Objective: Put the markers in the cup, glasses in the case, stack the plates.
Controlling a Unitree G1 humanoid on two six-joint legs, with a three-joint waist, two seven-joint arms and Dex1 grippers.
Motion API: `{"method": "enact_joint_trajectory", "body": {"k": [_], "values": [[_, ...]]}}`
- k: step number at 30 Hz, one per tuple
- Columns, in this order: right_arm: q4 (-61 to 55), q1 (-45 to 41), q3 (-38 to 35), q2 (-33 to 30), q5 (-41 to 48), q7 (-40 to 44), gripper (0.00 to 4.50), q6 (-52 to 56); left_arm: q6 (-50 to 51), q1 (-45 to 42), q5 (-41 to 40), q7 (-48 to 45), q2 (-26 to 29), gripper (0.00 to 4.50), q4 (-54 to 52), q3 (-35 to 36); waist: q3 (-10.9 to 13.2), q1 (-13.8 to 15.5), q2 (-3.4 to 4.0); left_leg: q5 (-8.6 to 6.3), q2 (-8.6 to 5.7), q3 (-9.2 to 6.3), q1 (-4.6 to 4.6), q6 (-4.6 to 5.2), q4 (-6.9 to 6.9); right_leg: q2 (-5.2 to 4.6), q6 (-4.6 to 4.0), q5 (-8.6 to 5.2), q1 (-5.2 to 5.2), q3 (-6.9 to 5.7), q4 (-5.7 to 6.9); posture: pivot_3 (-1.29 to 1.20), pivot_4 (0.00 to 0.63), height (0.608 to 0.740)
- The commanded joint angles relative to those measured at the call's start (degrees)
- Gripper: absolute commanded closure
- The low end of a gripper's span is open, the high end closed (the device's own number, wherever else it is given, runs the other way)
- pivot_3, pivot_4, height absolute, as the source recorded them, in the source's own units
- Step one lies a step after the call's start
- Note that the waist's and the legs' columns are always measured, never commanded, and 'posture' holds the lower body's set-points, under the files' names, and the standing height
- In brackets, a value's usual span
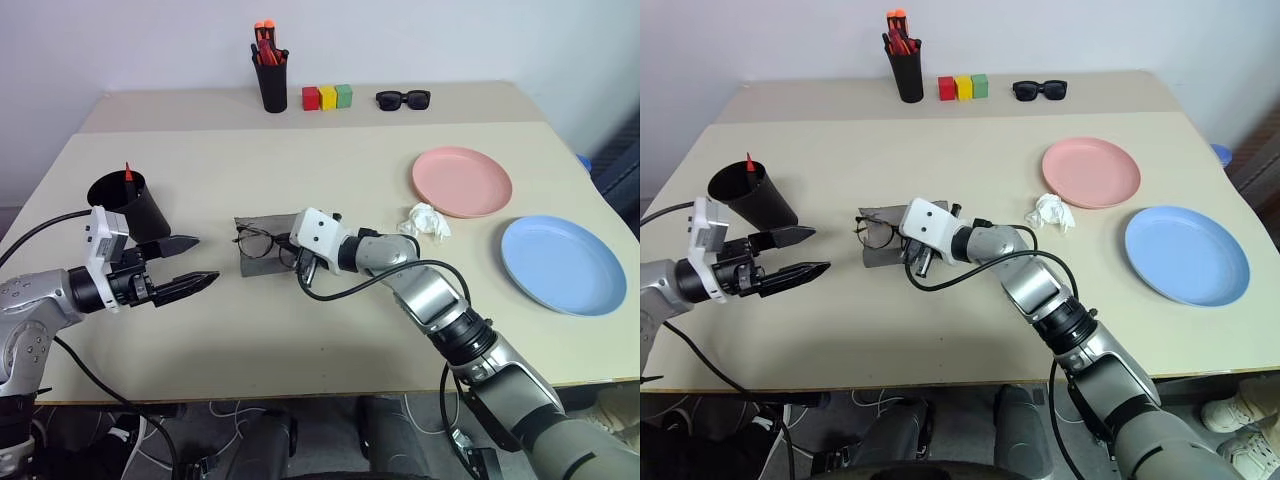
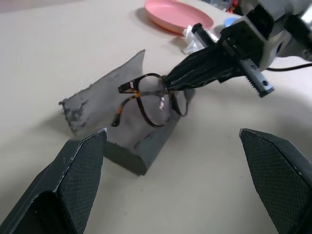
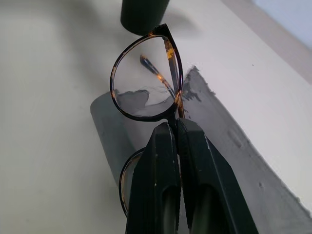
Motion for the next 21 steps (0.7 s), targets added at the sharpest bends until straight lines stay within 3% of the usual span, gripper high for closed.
{"method": "enact_joint_trajectory", "body": {"k": [1,12,21], "values": [[0.3,-1.7,-2.3,0.3,-1.3,0.2,4.47,-0.9,-0.1,-1.3,-1.2,0.6,0.4,0.0,-1.9,1.4,0.0,0.1,0.0,0.0,0.0,0.0,0.0,-0.01,0.0,0.0,-0.01,0.0,0.0,0.0,0.0,0.0,0.15,0.74],[-2.7,-7.6,-7.2,1.7,1.7,5.4,4.47,-1.2,4.7,-6.3,-2.8,4.1,0.4,0.0,-4.7,-0.7,0.0,-0.2,0.01,0.04,0.03,-0.01,-0.02,-0.07,-0.08,0.04,-0.02,0.02,-0.06,0.0,0.0,0.0,0.15,0.74],[13.1,-6.8,-2.4,3.9,-8.0,1.6,4.47,-20.0,8.6,-8.3,-4.6,7.8,-0.3,0.0,-8.4,-1.4,0.0,-0.7,0.01,0.07,0.01,0.01,-0.01,-0.13,-0.08,0.03,-0.03,0.02,-0.05,0.0,0.01,0.0,0.15,0.74]]}}
